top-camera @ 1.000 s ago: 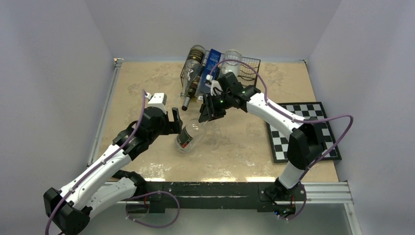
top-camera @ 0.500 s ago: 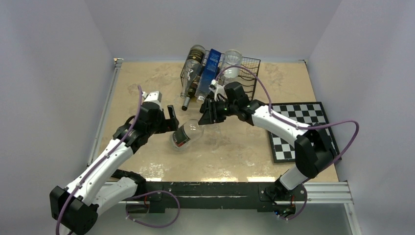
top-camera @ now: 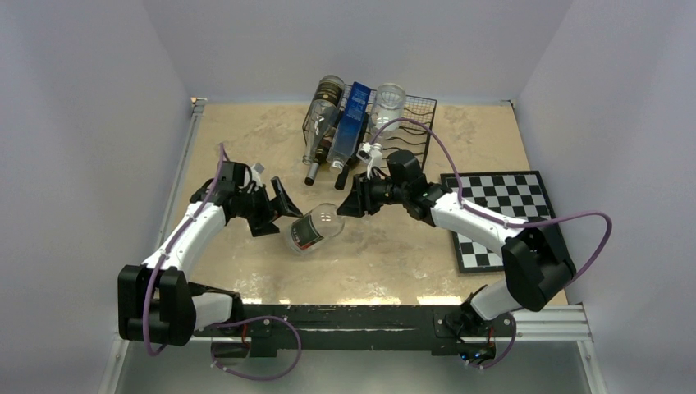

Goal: Put the wine bottle on the wine rack

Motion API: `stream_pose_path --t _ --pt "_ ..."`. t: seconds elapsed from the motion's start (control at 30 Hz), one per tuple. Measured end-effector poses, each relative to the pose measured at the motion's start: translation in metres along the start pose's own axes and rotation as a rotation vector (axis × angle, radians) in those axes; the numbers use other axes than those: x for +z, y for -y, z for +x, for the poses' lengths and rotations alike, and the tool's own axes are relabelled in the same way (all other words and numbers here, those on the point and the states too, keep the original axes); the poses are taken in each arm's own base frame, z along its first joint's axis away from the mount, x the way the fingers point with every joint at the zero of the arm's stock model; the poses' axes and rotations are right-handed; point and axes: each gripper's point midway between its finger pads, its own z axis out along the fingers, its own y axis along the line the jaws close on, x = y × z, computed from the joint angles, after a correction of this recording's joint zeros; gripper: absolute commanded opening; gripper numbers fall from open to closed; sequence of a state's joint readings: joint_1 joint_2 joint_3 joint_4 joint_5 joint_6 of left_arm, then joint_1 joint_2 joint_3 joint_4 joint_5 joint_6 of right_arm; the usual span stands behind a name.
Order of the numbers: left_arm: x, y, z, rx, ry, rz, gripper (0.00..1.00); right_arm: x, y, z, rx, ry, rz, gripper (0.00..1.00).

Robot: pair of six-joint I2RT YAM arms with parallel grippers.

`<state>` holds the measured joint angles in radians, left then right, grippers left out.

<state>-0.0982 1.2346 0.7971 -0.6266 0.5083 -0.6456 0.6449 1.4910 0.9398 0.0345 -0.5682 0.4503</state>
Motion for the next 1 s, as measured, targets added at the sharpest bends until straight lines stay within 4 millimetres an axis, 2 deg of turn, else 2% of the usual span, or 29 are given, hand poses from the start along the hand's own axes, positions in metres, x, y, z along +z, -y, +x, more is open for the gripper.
stream_pose_path --t 0.1,0.27,0.5,0.6,0.67,0.8,0.9,1.0 --pt "-0.001 0.008 0.008 -0.007 -0.044 0.047 0.96 0.001 0.001 0.001 -0.004 0.006 -0.005 0.0" --pt "0.0 0.005 0.014 -0.02 -0.075 0.044 0.97 0.004 0.002 0.002 -0.017 0.003 -0.018 0.0" --pt "0.004 0.0 0.009 -0.016 -0.045 0.033 0.97 0.004 0.002 0.005 -0.058 -0.011 -0.034 0.0" --pt "0.007 -0.006 0.004 -0.011 -0.016 0.009 0.97 0.003 -0.004 0.011 -0.112 -0.029 -0.041 0.0" --pt "0.01 -0.009 0.003 -0.009 -0.006 0.008 0.97 0.003 -0.011 0.018 -0.159 -0.051 -0.045 0.0" --pt "0.013 -0.014 0.006 -0.016 -0.004 0.002 0.97 0.007 -0.023 0.046 -0.238 -0.13 -0.043 0.0" --pt "0.014 -0.016 0.005 -0.015 0.002 -0.007 0.96 0.009 -0.019 0.068 -0.262 -0.194 -0.009 0.0" --pt "0.014 -0.017 0.005 -0.016 0.004 -0.014 0.96 0.011 -0.005 0.091 -0.275 -0.256 0.042 0.0"
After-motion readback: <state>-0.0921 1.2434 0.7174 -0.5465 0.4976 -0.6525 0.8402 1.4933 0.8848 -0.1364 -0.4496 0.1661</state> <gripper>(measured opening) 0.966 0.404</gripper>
